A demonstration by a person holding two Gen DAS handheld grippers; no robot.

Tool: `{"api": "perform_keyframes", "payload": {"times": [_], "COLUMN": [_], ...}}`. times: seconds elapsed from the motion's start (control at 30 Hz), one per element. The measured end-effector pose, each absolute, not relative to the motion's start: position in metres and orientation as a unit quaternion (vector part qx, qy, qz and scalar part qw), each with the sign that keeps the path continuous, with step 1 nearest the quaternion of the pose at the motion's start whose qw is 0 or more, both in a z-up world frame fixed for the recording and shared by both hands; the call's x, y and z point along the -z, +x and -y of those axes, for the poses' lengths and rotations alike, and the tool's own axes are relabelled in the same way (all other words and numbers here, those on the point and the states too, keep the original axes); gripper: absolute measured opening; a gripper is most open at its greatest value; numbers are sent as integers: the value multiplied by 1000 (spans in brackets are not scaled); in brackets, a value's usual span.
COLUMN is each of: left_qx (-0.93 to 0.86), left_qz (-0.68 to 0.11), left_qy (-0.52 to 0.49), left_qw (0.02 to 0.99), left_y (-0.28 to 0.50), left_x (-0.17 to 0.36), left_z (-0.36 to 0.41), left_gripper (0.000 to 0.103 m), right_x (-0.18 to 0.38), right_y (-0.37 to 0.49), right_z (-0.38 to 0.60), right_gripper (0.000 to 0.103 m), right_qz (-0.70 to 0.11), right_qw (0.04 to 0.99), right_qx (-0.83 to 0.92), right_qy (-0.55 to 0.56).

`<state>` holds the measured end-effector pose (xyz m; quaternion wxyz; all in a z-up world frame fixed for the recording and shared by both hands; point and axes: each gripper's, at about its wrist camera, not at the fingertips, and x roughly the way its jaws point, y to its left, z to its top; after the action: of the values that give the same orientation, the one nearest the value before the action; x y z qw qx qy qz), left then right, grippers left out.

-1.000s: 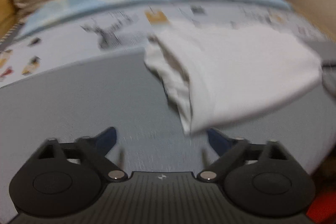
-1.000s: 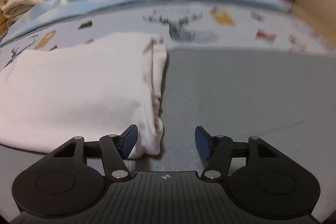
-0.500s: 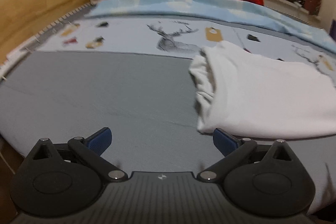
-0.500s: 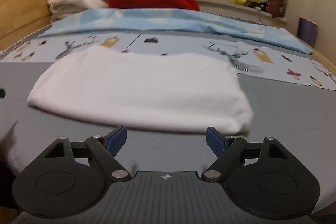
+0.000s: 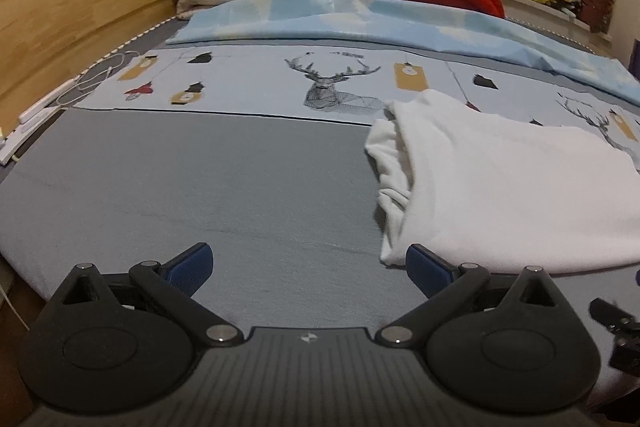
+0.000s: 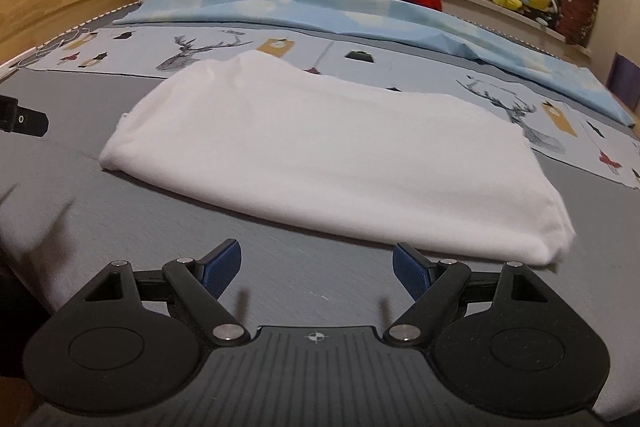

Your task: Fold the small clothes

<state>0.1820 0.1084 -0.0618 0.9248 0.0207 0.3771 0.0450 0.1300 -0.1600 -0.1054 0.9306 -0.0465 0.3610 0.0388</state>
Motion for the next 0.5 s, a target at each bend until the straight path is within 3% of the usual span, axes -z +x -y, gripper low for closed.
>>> {"api": "perform_keyframes", "payload": {"times": [0.4, 0.5], "left_qx": [-138, -130], "left_qz": [-339, -352], "left_qy": [-74, -111], "left_qw": [928, 920], "left_y": [180, 182], "left_x": [31, 30], "left_z": [-188, -201], "left_gripper": [103, 103], "right_x": [135, 142], "right_y": [163, 168], "right_z": [51, 29], "right_gripper": [88, 92], "right_qz": [-358, -316], "right_qw": [915, 928], "right_qx": [-98, -73], "right_qy": [-158, -185]}}
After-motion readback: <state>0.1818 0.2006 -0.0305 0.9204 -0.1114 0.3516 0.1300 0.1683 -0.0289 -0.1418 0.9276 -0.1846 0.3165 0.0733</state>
